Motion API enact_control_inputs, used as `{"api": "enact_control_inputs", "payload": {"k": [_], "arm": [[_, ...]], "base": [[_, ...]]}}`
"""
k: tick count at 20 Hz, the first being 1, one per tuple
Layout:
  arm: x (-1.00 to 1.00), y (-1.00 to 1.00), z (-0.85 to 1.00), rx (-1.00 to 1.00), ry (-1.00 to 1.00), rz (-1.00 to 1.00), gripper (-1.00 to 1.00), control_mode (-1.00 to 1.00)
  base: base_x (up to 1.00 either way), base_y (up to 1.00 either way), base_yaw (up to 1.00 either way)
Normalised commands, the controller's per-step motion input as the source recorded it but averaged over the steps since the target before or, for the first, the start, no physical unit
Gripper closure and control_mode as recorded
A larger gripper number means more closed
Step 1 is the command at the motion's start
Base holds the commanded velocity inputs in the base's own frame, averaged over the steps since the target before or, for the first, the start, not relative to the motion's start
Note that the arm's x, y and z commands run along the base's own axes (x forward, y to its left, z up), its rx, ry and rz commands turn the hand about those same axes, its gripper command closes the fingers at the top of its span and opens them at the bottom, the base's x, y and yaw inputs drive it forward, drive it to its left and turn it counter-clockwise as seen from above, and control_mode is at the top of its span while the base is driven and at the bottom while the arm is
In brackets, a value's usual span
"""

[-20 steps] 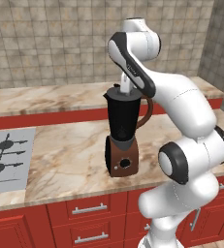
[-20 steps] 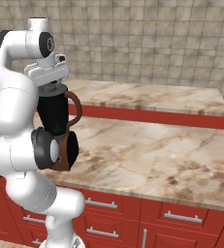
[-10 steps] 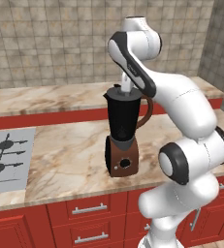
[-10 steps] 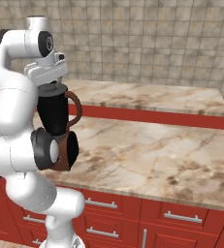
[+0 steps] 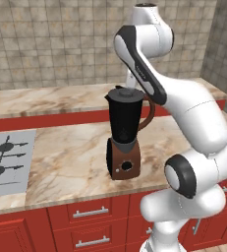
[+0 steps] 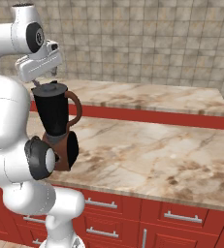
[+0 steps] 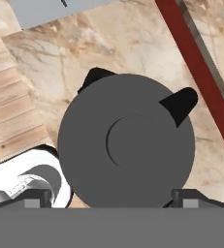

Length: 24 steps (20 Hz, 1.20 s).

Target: Close the lid blender by securely placing the lid on top.

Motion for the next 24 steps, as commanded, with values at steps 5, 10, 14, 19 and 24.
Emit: {"api": "enact_control_inputs", "payload": {"k": [5,10,14,19,24], "arm": [[-0.39,0.00,0.43,0.00,-0.13,0.00,-1.00,-1.00],[-0.48,0.00,0.10,0.01,-0.14,0.00,-1.00,-1.00],[-0.41,-0.09,0.00,0.03,-0.13,0.00,-1.00,-1.00],[-0.16,-0.17,0.00,0.03,-0.11,0.00,-1.00,-1.00],[-0.13,-0.29,0.00,0.04,-0.08,0.00,-1.00,-1.00]], "base": [[0.00,0.00,0.00],[0.00,0.00,0.00],[0.00,0.00,0.00],[0.00,0.00,0.00],[0.00,0.00,0.00]]}}
